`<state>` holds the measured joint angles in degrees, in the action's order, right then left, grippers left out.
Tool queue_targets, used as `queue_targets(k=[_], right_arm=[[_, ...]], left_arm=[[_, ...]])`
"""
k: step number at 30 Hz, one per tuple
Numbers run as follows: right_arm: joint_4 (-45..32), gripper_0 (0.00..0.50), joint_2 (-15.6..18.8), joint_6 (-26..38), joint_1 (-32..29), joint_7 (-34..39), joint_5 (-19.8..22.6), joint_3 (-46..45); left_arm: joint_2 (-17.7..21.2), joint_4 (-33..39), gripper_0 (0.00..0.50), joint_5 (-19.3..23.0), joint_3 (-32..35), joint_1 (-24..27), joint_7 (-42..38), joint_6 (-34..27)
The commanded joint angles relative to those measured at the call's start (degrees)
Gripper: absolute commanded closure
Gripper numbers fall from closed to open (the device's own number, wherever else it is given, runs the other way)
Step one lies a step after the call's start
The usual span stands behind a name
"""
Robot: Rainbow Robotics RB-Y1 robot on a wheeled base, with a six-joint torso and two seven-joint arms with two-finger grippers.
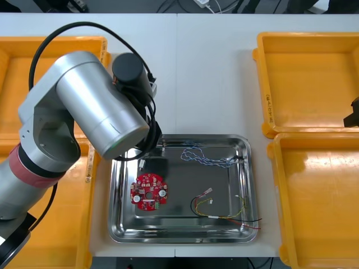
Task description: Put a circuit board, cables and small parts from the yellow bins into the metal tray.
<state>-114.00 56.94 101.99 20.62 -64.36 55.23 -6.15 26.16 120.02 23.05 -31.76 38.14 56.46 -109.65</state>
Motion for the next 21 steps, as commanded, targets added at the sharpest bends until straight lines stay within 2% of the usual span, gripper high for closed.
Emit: queue_targets(k=[1, 3, 12, 21], right_arm=[[-0.08, 0.000, 2.83, -1.36, -1.46, -0.24, -0.65, -1.85], [-0.08, 0.000, 2.83, -1.80, -1.63, -0.15, -0.56, -1.76], [-0.43, 0.000, 2.83, -1.80, -1.63, 0.11, -0.65, -2.37], [-0.52, 0.000, 2.83, -1.80, -1.63, 0.11, -0.39, -2.46]], left_arm=[[-1.38, 1.98, 0.500, -1.78, -3.57, -2.10, -11.02, -0.35], [-1.38, 1.98, 0.500, -2.13, -5.16, -2.81, -13.83, -0.21], [-1.38, 1.19, 0.500, -3.45, -9.73, -4.39, -23.06, 7.35], [-1.38, -2.68, 0.500, -6.00, -11.84, -5.88, -24.29, 14.38]])
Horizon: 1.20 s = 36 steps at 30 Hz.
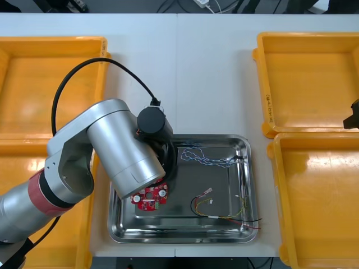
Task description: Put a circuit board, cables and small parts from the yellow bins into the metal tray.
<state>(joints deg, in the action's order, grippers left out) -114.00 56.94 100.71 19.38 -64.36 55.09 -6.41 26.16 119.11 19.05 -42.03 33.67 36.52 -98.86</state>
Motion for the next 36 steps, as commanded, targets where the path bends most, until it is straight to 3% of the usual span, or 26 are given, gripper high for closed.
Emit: queue_targets(k=[1, 20, 21, 22, 23, 36], right_arm=[[-0.60, 0.000, 2.83, -0.51, -0.39, 0.11, -0.24, -2.20], [-0.52, 0.000, 2.83, -0.43, -0.48, 0.11, -0.16, -2.20], [-0.52, 0.000, 2.83, -0.43, -0.48, 0.11, -0.16, -2.20], [-0.52, 0.000, 2.83, -0.43, -0.48, 0.11, -0.16, -2.20], [-0.52, 0.000, 2.83, -0.43, -0.48, 0.11, -0.16, -2.20], [-0.52, 0.000, 2.83, -0.43, -0.48, 0.11, -0.16, -2.20]], left_arm=[[-1.38, -2.56, 0.500, -2.35, -1.65, -1.42, -4.35, 4.38], [-1.64, -4.23, 0.499, -2.08, -1.83, -1.50, -4.35, 5.43], [-1.64, -4.23, 0.389, -2.17, -1.83, -1.42, -4.17, 5.43], [-1.64, -4.23, 0.243, -2.17, -1.83, -1.42, -4.17, 5.43], [-1.64, -4.23, 0.000, -2.17, -1.83, -1.42, -4.17, 5.43], [-1.82, -4.23, 0.000, -2.26, -1.74, -1.86, -3.91, 5.34]])
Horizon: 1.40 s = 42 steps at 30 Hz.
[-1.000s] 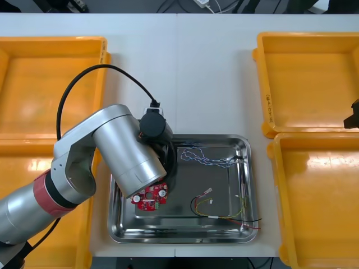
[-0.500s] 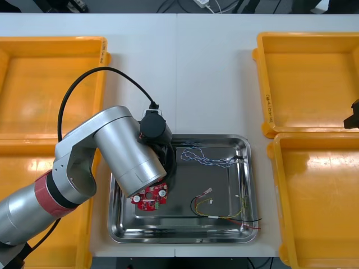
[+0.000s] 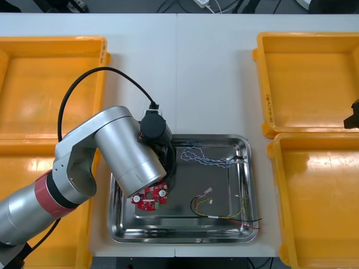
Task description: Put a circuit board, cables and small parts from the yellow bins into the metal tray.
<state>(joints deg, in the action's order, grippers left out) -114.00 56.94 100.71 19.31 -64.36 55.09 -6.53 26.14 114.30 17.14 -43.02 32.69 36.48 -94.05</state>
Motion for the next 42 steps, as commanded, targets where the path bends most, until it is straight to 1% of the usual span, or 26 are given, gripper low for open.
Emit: queue_targets(k=[1, 3, 7, 10, 17, 21, 25, 31, 36, 42], right_arm=[[-0.52, 0.000, 2.83, -0.43, -0.41, 0.11, -0.16, -2.08], [-0.52, 0.000, 2.83, -0.43, -0.41, 0.11, -0.16, -2.08], [-0.52, 0.000, 2.83, -0.43, -0.41, 0.11, -0.16, -2.08], [-0.52, 0.000, 2.83, -0.43, -0.41, 0.11, -0.16, -2.08], [-0.52, 0.000, 2.83, -0.43, -0.41, 0.11, -0.16, -2.08], [-0.52, 0.000, 2.83, -0.43, -0.41, 0.11, -0.16, -2.08], [-0.52, 0.000, 2.83, -0.43, -0.41, 0.11, -0.16, -2.08], [-0.52, 0.000, 2.83, -0.43, -0.41, 0.11, -0.16, -2.08], [-0.52, 0.000, 2.83, -0.43, -0.41, 0.11, -0.16, -2.08], [-0.52, 0.000, 2.83, -0.43, -0.41, 0.11, -0.16, -2.08]], left_arm=[[-1.79, 0.57, 0.000, -0.44, -0.66, -0.87, -3.78, 0.54], [-1.53, 1.54, 0.000, -0.44, 0.74, -0.43, -3.17, -0.17], [-1.35, 3.82, 0.000, 3.08, 4.96, 0.18, -0.35, -3.16], [-1.27, 6.28, 0.000, 5.54, 8.92, 1.15, 2.20, -7.46], [0.14, 9.45, 0.000, 10.46, 15.60, 2.91, 3.87, -12.56], [1.11, 10.42, 0.000, 14.15, 22.01, 3.44, 8.08, -15.90], [2.69, 10.86, 0.000, 17.84, 27.82, 4.14, 12.04, -15.95], [5.06, 11.21, 0.000, 21.62, 34.58, 4.14, 17.14, -15.95], [7.96, 11.12, 0.000, 24.43, 37.40, 3.96, 18.19, -15.95], [10.60, 11.12, 0.000, 26.63, 41.79, 2.12, 23.73, -15.95]])
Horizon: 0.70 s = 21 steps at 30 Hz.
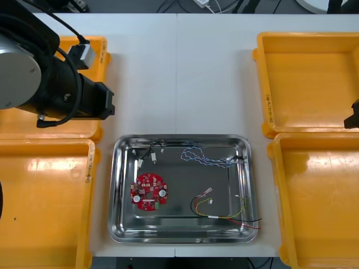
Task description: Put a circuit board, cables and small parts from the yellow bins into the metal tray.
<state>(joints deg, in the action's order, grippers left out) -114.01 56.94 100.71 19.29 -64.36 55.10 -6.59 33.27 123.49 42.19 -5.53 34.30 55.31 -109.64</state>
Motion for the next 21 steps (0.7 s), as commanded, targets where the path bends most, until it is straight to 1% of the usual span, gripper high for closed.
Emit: queue_targets(k=[1, 6, 11, 17, 21], right_arm=[[-0.52, 0.000, 2.83, -0.43, -0.39, 0.11, -0.17, -2.02], [-0.52, 0.000, 2.83, -0.43, -0.39, 0.11, -0.17, -2.02], [-0.52, 0.000, 2.83, -0.43, -0.39, 0.11, -0.17, -2.02], [-0.52, 0.000, 2.83, -0.43, -0.39, 0.11, -0.17, -2.02], [-0.52, 0.000, 2.83, -0.43, -0.39, 0.11, -0.17, -2.02]], left_arm=[[3.91, 1.93, 0.000, 1.84, 5.01, -0.12, 5.60, -0.36], [6.28, 1.84, 0.000, 2.11, 6.94, -2.22, 8.15, -0.36], [8.57, 1.84, 0.000, 2.81, 10.81, -5.65, 11.75, -0.36], [10.50, 1.57, 0.000, 3.07, 13.53, -8.64, 13.77, -0.36], [11.73, -0.01, 0.000, 3.42, 15.11, -10.13, 17.20, -0.36]])
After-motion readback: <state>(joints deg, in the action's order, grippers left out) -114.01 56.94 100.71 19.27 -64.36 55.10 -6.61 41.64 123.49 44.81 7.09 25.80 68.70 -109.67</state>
